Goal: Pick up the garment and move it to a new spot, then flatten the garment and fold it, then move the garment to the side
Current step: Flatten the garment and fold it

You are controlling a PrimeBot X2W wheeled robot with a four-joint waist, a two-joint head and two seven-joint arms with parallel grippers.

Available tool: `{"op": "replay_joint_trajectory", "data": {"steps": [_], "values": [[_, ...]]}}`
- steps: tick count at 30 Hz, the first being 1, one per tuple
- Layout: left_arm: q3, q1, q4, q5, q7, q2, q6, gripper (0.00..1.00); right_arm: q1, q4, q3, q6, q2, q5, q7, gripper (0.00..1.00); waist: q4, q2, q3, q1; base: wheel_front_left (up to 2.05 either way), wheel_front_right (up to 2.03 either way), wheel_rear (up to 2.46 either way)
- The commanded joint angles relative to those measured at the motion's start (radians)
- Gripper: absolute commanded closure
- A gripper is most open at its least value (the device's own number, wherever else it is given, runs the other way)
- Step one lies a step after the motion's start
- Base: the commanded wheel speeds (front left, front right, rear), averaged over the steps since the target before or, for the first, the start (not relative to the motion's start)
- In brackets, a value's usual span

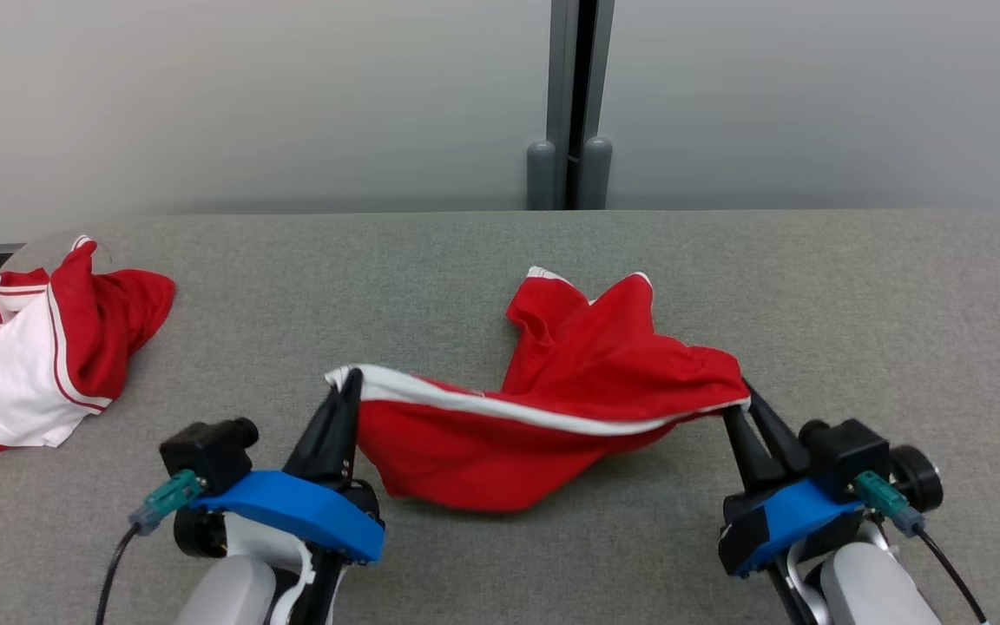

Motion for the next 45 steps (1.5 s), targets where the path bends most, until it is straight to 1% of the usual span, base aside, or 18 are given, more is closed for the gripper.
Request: {"op": "replay_joint_trajectory", "data": {"steps": [1, 5, 8, 14, 18, 21, 23, 25, 26, 27, 30, 31, 34, 38, 41, 45], "values": [[0.012, -0.019, -0.043, 0.006, -0.032, 0.016, -0.008, 1.00, -0.019, -0.052, -0.009, 0.000, -0.007, -0.020, 0.003, 1.00, -0.006, -0.0001, -0.007, 0.0000, 0.00, 0.00, 0.00], [0.036, -0.034, -0.193, 0.015, -0.079, 0.043, -0.007, 1.00, -0.049, -0.242, -0.004, 0.000, -0.048, -0.062, 0.061, 1.00, -0.017, -0.0001, -0.023, 0.0000, 0.00, 0.00, 0.00], [0.062, -0.052, -0.318, 0.033, -0.088, 0.072, 0.014, 1.00, -0.061, -0.405, 0.011, 0.000, -0.093, -0.073, 0.134, 1.00, -0.024, -0.0001, -0.031, 0.0000, 0.00, 0.00, 0.00], [0.120, -0.134, -0.563, 0.068, -0.051, 0.141, 0.055, 1.00, -0.088, -0.691, 0.045, 0.000, -0.183, -0.057, 0.294, 1.00, -0.036, -0.0001, -0.031, 0.0000, 0.00, 0.00, 0.00], [0.142, -0.201, -0.661, 0.079, 0.016, 0.183, 0.073, 1.00, -0.115, -0.825, 0.069, 0.000, -0.208, -0.029, 0.382, 1.00, -0.042, -0.0001, -0.003, 0.0000, 0.00, 0.00, 0.00], [0.153, -0.260, -0.666, 0.078, 0.053, 0.208, 0.076, 1.00, -0.147, -0.866, 0.095, 0.000, -0.216, -0.005, 0.429, 1.00, -0.044, -0.0001, 0.036, 0.0000, 0.00, 0.00, 0.00], [0.156, -0.296, -0.643, 0.078, 0.070, 0.220, 0.076, 1.00, -0.179, -0.857, 0.113, 0.000, -0.219, 0.006, 0.452, 1.00, -0.043, -0.0001, 0.072, 0.0000, 0.00, 0.00, 0.00], [0.158, -0.344, -0.605, 0.077, 0.080, 0.226, 0.070, 1.00, -0.222, -0.828, 0.128, 0.000, -0.199, 0.036, 0.470, 1.00, -0.044, -0.0001, 0.117, 0.0000, 0.00, 0.00, 0.00], [0.158, -0.344, -0.605, 0.077, 0.080, 0.226, 0.070, 1.00, -0.222, -0.828, 0.128, 0.000, -0.199, 0.036, 0.470, 1.00, -0.044, -0.0001, 0.117, 0.0000, 0.00, 0.00, 0.00], [0.159, -0.370, -0.581, 0.078, 0.081, 0.229, 0.065, 1.00, -0.256, -0.804, 0.136, 0.000, -0.208, 0.031, 0.474, 1.00, -0.043, -0.0001, 0.139, 0.0000, 0.00, 0.00, 0.00], [0.159, -0.468, -0.501, 0.098, 0.076, 0.244, 0.053, 1.00, -0.375, -0.705, 0.160, 0.000, -0.190, 0.055, 0.476, 1.00, -0.045, -0.0001, 0.215, 0.0000, 0.00, 0.00, 0.00], [0.159, -0.507, -0.474, 0.107, 0.070, 0.248, 0.049, 1.00, -0.428, -0.665, 0.166, 0.000, -0.199, 0.043, 0.472, 1.00, -0.046, -0.0001, 0.237, 0.0000, 0.00, 0.00, 0.00], [0.163, -0.642, -0.397, 0.127, 0.049, 0.260, 0.037, 1.00, -0.590, -0.549, 0.181, 0.000, -0.196, 0.002, 0.441, 1.00, -0.048, -0.0001, 0.302, 0.0000, 0.00, 0.00, 0.00], [0.161, -0.783, -0.302, 0.142, 0.009, 0.245, 0.028, 1.00, -0.737, -0.403, 0.156, 0.000, -0.155, -0.059, 0.383, 1.00, -0.045, -0.0001, 0.369, 0.0000, 0.00, 0.00, 0.00], [0.163, -0.811, -0.237, 0.131, -0.037, 0.219, 0.027, 1.00, -0.769, -0.300, 0.135, 0.000, -0.113, -0.095, 0.332, 1.00, -0.042, -0.0001, 0.411, 0.0000, 0.00, 0.00, 0.00], [0.136, -0.740, -0.170, 0.121, -0.094, 0.195, 0.015, 1.00, -0.735, -0.157, 0.120, 0.000, -0.074, -0.134, 0.243, 1.00, -0.037, -0.0001, 0.452, 0.0000, 0.00, 0.00, 0.00]]}}
